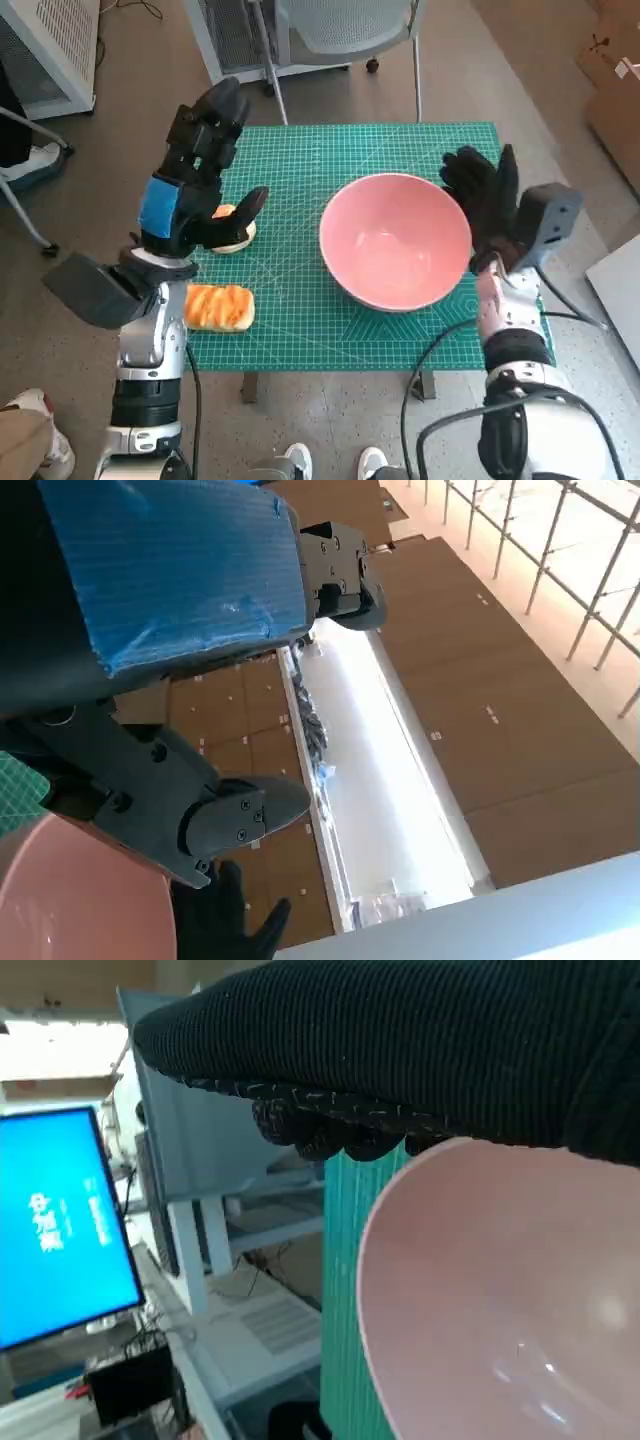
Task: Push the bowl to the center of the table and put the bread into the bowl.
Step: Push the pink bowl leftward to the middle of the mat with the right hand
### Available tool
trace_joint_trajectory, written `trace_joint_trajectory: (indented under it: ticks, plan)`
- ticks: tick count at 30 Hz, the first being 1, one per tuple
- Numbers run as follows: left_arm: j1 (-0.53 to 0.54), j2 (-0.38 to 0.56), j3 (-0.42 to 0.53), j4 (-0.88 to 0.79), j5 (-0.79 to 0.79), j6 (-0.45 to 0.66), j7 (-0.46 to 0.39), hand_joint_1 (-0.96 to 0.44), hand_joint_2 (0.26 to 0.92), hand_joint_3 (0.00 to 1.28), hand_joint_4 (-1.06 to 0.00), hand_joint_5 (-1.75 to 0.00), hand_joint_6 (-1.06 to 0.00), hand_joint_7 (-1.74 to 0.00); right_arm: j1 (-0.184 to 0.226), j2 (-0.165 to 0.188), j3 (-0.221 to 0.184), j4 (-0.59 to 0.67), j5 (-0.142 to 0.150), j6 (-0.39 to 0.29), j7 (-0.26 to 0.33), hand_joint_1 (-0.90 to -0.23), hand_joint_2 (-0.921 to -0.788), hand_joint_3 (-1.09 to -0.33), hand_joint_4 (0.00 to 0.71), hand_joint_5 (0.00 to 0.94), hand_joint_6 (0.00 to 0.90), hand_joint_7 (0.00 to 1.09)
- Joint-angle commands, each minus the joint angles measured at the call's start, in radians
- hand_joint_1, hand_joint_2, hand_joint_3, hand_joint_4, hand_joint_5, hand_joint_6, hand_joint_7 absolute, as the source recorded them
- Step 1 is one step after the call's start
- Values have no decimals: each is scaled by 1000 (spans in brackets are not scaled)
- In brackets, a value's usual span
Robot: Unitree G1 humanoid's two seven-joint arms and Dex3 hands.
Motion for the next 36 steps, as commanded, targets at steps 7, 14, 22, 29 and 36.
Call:
trace_joint_trajectory:
  ticks: [7, 14, 22, 29, 36]
  plan:
    - [31, 8, 8, -42, 4, -8, 21, -238, 620, 663, 1, -211, 1, -580, -20, 44, 7, 4, 0, 17, 2, -582, -921, -758, 255, 1, 375, 2]
    - [42, 9, 11, -56, 1, -3, 28, -250, 635, 634, 1, -212, 1, -576, -31, 61, 21, 6, -11, 23, -6, -580, -921, -775, 271, 10, 403, 17]
    - [51, 12, 15, -61, 0, -6, 33, -246, 641, 618, -1, -214, 1, -574, -42, 66, 46, 7, -23, 34, 2, -571, -921, -777, 245, 0, 377, 4]
    - [58, 14, 17, -63, 6, -10, 39, -246, 646, 607, -2, -215, 1, -572, -47, 69, 56, 6, -19, 40, 11, -545, -921, -778, 232, 0, 367, 0]
    - [64, 14, 17, -69, 8, -9, 43, -248, 654, 592, -3, -215, 1, -562, -49, 51, 63, 4, -18, 34, 18, -545, -921, -782, 232, 1, 368, 1]
